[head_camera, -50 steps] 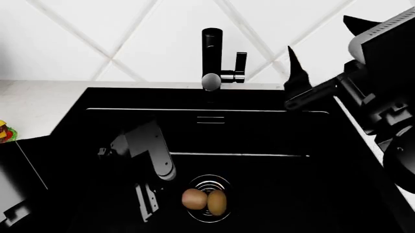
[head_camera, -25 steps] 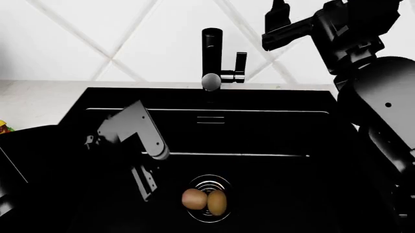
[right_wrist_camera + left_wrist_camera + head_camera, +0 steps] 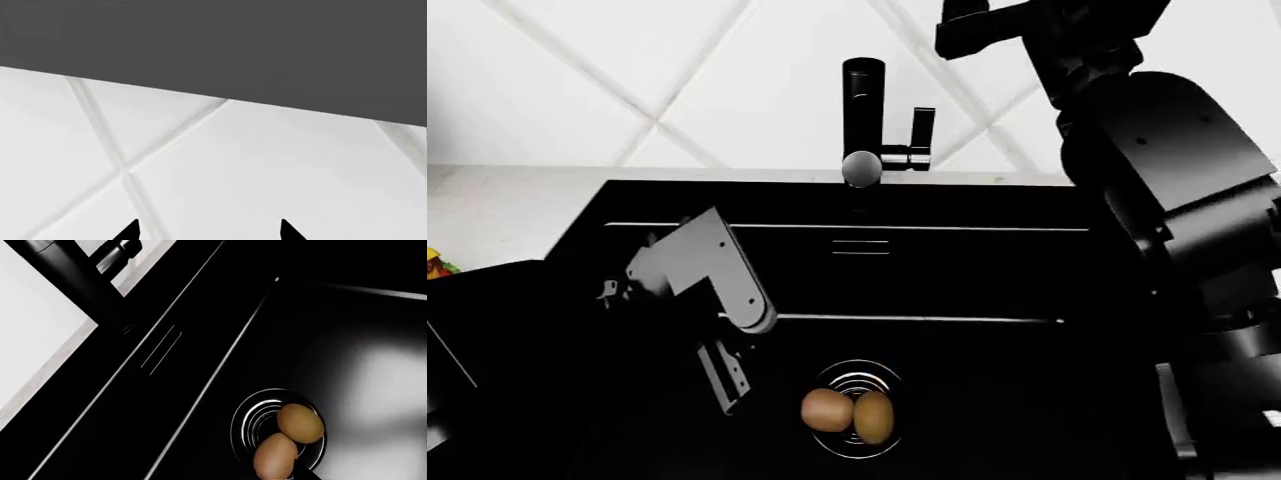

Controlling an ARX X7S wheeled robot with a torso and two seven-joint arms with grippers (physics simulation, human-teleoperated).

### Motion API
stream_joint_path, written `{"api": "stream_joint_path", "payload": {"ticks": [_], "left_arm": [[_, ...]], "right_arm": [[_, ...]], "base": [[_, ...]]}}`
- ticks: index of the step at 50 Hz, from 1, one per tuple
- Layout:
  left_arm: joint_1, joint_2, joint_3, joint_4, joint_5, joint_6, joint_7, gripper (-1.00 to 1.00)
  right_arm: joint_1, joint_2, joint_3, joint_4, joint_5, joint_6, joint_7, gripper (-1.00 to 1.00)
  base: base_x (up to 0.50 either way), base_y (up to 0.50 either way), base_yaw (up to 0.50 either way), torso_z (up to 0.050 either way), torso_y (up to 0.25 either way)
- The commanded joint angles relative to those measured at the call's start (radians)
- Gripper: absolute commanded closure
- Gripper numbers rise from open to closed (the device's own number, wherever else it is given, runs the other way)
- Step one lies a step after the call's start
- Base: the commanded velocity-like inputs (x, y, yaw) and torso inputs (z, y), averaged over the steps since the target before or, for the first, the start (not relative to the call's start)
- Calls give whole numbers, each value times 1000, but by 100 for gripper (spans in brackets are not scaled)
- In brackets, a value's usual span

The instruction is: Pick up the fruits and vegetables and place them in the sink. Turn on the sink faucet to wash them. Then turn the sink off and put them in the tray.

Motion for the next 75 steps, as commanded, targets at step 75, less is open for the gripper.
{"api": "stream_joint_path", "payload": {"ticks": [75], "left_arm": [[18, -57, 14, 77, 36, 88, -5, -100]], "right_arm": [[100, -183, -83, 629, -18, -192, -246, -100]], "base": [[0, 0, 0, 0, -85]]}}
